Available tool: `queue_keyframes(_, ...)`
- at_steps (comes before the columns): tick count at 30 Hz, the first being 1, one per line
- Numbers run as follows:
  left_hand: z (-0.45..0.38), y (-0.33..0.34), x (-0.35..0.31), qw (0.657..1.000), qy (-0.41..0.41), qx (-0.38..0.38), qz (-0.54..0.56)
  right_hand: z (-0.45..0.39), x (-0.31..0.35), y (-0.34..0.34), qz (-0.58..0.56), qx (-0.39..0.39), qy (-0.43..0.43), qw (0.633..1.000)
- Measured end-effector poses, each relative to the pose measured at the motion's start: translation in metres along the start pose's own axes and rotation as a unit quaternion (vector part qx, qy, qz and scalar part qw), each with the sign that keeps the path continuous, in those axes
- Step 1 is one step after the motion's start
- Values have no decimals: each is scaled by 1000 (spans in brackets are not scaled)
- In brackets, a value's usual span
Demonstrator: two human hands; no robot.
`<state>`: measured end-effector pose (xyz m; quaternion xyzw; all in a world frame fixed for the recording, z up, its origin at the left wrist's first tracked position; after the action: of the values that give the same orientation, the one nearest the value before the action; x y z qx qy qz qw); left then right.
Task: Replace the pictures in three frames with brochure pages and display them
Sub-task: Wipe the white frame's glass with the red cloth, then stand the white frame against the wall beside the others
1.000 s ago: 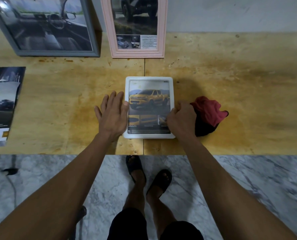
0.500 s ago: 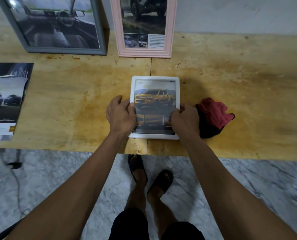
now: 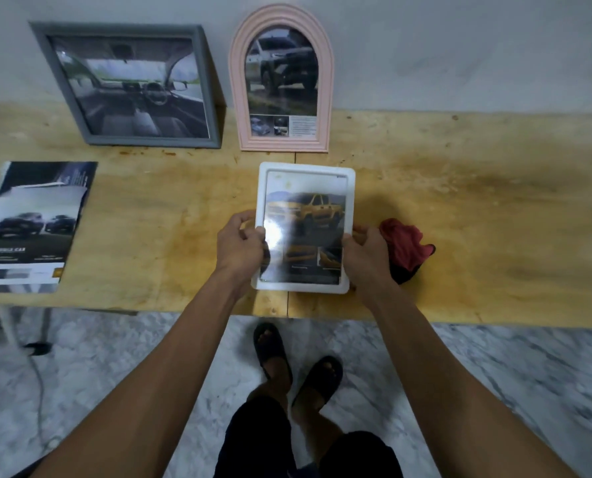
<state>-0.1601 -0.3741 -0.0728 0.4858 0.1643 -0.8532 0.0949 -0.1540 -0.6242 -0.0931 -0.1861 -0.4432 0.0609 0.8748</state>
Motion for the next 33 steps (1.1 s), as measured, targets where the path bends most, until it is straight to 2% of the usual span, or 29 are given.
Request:
queue_keyframes(7,41,-4,-47,997,-4,49,51,38,38,-43,-25,-18,-43,999)
queue_keyframes(11,55,-4,-71,995,8,78,66,58,66,-69,-1,-65,-85,994)
queue_keyframes(14,62,-8,-92,994,37,88,60,76,83,-82,0,-99,-98,990)
queue_keyframes(20,67,0,-118,988,89,121,31,92,95,-97,-52,-113,-111,986)
queue_keyframes(27,67,57,-125,981,97,166,21,74,85,-147,-58,-160,-91,981)
queue_keyframes(33,37,125,-145,980,108,164,11,9,102,-192,-33,-191,-110,975)
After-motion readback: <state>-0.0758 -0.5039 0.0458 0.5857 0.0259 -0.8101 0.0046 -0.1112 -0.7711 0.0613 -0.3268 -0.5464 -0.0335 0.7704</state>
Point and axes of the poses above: each hand's wrist, its own z-axis away from the middle knuckle, its own y-axis out of the palm, x = y × z, the point moved 10 cm from there along -z, towards the middle knuckle, and after that the axes turned 6 degrees about z, right-handed, at the moved point
